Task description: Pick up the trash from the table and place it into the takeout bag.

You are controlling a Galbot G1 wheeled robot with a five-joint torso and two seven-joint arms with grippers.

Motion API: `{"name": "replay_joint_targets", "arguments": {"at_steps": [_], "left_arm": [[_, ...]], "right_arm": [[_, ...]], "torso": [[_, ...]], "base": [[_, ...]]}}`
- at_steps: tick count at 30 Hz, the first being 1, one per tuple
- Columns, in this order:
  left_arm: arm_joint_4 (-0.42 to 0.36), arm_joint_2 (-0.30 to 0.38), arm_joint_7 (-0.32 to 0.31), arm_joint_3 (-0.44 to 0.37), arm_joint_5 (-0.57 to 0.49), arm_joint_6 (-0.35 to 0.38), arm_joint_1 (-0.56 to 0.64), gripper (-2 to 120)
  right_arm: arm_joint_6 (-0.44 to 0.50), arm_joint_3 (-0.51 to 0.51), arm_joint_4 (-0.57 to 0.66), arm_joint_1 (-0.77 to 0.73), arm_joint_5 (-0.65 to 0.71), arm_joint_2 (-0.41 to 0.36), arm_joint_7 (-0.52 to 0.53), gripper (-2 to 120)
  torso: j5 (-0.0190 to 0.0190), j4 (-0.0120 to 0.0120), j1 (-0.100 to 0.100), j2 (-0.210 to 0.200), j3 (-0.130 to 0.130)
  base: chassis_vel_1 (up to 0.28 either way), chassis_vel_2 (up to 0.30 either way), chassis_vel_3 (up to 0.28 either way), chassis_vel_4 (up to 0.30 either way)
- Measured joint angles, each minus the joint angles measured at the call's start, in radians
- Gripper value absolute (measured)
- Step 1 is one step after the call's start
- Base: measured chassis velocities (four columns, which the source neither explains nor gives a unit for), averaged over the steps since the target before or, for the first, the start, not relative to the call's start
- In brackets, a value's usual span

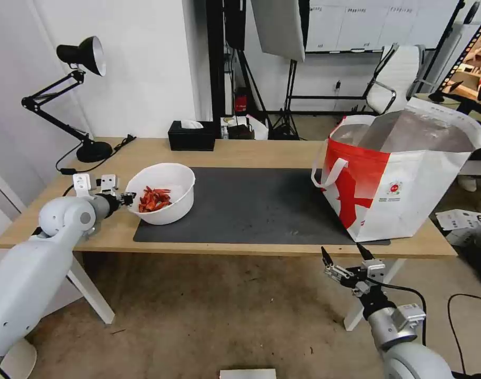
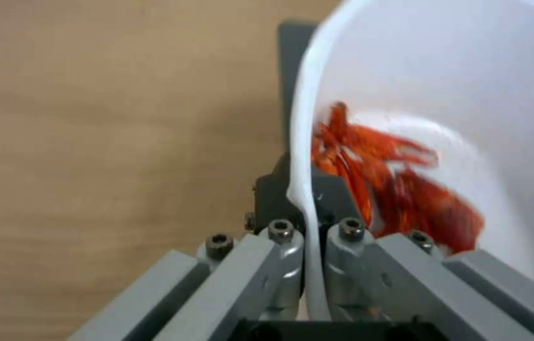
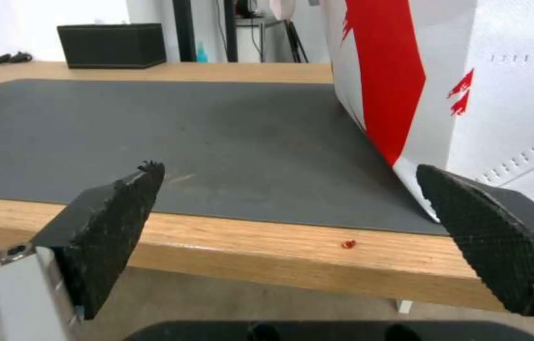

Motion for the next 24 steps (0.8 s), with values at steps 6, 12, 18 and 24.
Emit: {"name": "replay_joint_targets", "arguments": {"at_steps": [6,12,18,24], "left_arm": [[-0.067,0.001,0.006,-0.007,0.000,-0.103,-0.016,0],[-0.141,0.001,-0.006,0.025,0.001,-0.170,-0.065,0],[-0.157,-0.019,-0.025,0.084,0.000,-0.179,-0.135,0],[-0.122,-0.115,-0.057,0.213,-0.014,-0.158,-0.284,0]], "right_arm": [[0.000,0.000,0.000,0.000,0.000,0.000,0.000,100],[0.000,0.000,0.000,0.000,0.000,0.000,0.000,100],[0.000,0.000,0.000,0.000,0.000,0.000,0.000,100],[0.000,0.000,0.000,0.000,0.000,0.000,0.000,100]], "torso": [[0.0002,-0.0001,0.000,0.000,0.000],[0.0003,-0.0001,0.000,0.000,0.000],[0.0003,0.0000,0.000,0.000,0.000],[0.0003,-0.0001,0.000,0.000,0.000]], "base": [[0.000,0.000,0.000,0.000],[0.000,0.000,0.000,0.000],[0.000,0.000,0.000,0.000],[0.000,0.000,0.000,0.000]]}}
